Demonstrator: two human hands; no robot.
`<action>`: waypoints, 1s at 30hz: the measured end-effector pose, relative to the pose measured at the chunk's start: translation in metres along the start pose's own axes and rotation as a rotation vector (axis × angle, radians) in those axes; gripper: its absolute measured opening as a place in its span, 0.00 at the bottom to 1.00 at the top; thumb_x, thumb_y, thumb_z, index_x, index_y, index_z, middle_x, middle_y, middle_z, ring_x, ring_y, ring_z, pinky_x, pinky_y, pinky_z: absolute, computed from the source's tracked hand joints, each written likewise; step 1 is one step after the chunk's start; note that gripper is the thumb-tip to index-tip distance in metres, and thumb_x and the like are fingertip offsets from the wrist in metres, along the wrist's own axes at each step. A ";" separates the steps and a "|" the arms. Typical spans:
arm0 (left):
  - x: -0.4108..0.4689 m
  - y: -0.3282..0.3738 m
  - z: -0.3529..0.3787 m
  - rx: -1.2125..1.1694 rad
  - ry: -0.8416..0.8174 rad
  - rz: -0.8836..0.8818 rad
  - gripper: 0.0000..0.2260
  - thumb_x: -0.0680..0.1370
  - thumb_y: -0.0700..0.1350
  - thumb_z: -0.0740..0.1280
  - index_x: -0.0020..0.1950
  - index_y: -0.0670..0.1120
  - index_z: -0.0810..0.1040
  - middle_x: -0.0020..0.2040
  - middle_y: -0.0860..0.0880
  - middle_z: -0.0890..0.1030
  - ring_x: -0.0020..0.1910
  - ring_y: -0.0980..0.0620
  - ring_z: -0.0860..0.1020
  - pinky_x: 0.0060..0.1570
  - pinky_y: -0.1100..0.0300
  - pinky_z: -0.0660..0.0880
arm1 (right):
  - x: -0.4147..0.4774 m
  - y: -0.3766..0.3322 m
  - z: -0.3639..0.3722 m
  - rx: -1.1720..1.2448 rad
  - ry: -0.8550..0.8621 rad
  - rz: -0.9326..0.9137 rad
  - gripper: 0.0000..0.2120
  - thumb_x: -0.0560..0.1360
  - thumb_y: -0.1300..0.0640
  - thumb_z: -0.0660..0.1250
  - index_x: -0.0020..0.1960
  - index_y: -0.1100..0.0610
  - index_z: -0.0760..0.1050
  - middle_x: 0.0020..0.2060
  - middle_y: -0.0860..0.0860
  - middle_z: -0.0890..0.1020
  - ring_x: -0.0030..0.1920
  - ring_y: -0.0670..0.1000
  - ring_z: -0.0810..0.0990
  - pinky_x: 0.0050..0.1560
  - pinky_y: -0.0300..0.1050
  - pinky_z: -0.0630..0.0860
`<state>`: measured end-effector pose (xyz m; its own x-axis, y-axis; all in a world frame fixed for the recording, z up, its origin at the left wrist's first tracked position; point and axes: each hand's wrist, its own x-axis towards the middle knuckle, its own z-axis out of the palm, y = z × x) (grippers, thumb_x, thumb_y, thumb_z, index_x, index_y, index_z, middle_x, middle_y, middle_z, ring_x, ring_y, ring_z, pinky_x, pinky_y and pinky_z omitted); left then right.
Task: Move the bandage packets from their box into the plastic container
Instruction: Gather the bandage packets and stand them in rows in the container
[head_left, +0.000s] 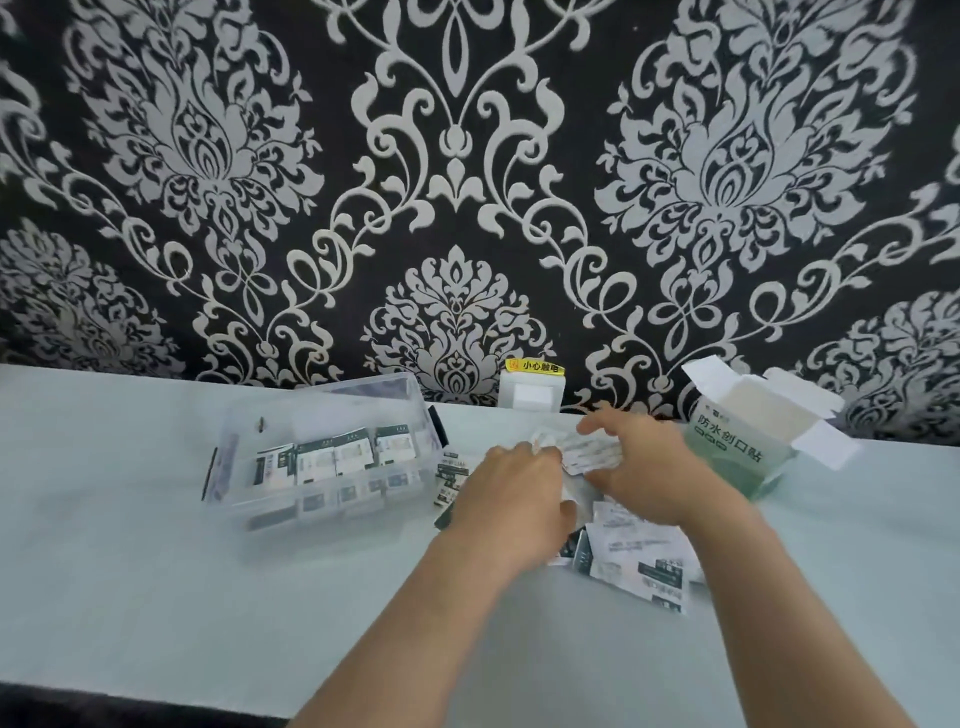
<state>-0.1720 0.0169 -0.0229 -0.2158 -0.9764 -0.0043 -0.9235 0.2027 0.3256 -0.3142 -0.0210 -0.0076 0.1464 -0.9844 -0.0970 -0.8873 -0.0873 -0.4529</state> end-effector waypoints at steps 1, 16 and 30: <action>0.006 0.002 0.006 0.013 0.019 -0.024 0.18 0.79 0.50 0.63 0.67 0.45 0.70 0.61 0.45 0.75 0.60 0.43 0.71 0.55 0.51 0.71 | 0.001 0.008 0.000 0.014 0.006 0.030 0.22 0.74 0.59 0.67 0.66 0.45 0.70 0.62 0.53 0.73 0.62 0.57 0.71 0.62 0.58 0.71; 0.054 0.016 0.020 0.202 0.125 -0.193 0.08 0.76 0.47 0.65 0.53 0.45 0.74 0.49 0.45 0.78 0.49 0.42 0.77 0.39 0.56 0.67 | 0.039 0.018 0.016 -0.125 -0.030 0.103 0.26 0.73 0.58 0.63 0.68 0.40 0.68 0.66 0.49 0.72 0.68 0.56 0.66 0.67 0.67 0.54; 0.045 -0.010 0.005 -0.039 0.292 -0.204 0.10 0.78 0.45 0.62 0.41 0.46 0.80 0.32 0.49 0.79 0.32 0.49 0.78 0.36 0.53 0.79 | 0.034 0.027 0.018 -0.050 0.062 0.012 0.19 0.74 0.55 0.68 0.63 0.43 0.72 0.64 0.46 0.74 0.65 0.51 0.69 0.65 0.61 0.60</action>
<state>-0.1740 -0.0286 -0.0309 0.0773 -0.9776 0.1957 -0.9241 0.0035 0.3822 -0.3252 -0.0543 -0.0388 0.1090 -0.9930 -0.0462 -0.9099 -0.0810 -0.4069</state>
